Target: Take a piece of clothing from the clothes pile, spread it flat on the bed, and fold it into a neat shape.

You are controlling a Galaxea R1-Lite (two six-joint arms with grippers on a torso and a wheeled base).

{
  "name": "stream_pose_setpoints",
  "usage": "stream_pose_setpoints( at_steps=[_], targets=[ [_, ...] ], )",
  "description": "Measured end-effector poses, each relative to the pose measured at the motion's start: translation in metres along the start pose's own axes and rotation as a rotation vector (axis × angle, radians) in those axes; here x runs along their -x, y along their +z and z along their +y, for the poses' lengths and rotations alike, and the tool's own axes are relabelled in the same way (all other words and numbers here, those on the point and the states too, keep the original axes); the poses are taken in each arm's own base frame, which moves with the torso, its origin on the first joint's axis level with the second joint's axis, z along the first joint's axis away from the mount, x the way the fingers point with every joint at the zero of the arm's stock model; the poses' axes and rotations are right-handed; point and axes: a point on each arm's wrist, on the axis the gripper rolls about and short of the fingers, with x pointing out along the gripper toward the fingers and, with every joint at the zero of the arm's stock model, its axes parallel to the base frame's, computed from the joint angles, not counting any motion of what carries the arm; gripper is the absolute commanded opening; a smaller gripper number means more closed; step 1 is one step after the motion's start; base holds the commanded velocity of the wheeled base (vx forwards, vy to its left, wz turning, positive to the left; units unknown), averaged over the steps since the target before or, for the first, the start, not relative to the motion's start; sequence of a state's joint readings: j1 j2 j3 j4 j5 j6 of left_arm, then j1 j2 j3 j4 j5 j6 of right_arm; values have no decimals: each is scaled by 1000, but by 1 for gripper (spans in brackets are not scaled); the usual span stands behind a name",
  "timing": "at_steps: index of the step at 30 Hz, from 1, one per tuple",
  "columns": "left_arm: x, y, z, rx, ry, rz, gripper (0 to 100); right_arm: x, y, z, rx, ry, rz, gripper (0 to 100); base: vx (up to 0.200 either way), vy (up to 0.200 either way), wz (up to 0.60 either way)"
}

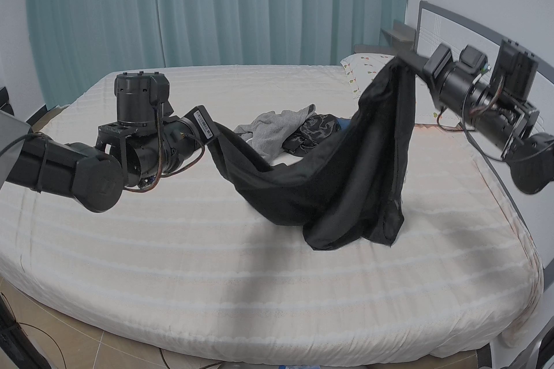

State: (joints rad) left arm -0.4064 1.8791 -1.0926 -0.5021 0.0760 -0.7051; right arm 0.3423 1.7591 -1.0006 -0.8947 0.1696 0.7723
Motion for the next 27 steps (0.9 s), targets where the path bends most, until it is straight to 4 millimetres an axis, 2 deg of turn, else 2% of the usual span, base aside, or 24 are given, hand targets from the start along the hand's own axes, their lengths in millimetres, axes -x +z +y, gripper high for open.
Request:
stream_pose_setpoints(
  at_steps=[5,11,14,23,27],
  targets=[
    [3,-26,12,104,6,79,0,3,-47,-23,-72,-37,100,0,0,0,0],
    [8,-49,21,161,-23,120,0,4,-86,-43,-121,-101,203,0,0,0,0],
    [10,-57,26,170,-22,133,0,6,-96,-49,-163,-131,230,0,0,0,0],
    [12,-75,36,205,17,185,0,12,-109,-59,-202,-181,270,0,-200,0,0],
    [16,-81,41,201,35,209,0,14,-110,-61,-208,-192,272,0,0,0,0]
  ],
)
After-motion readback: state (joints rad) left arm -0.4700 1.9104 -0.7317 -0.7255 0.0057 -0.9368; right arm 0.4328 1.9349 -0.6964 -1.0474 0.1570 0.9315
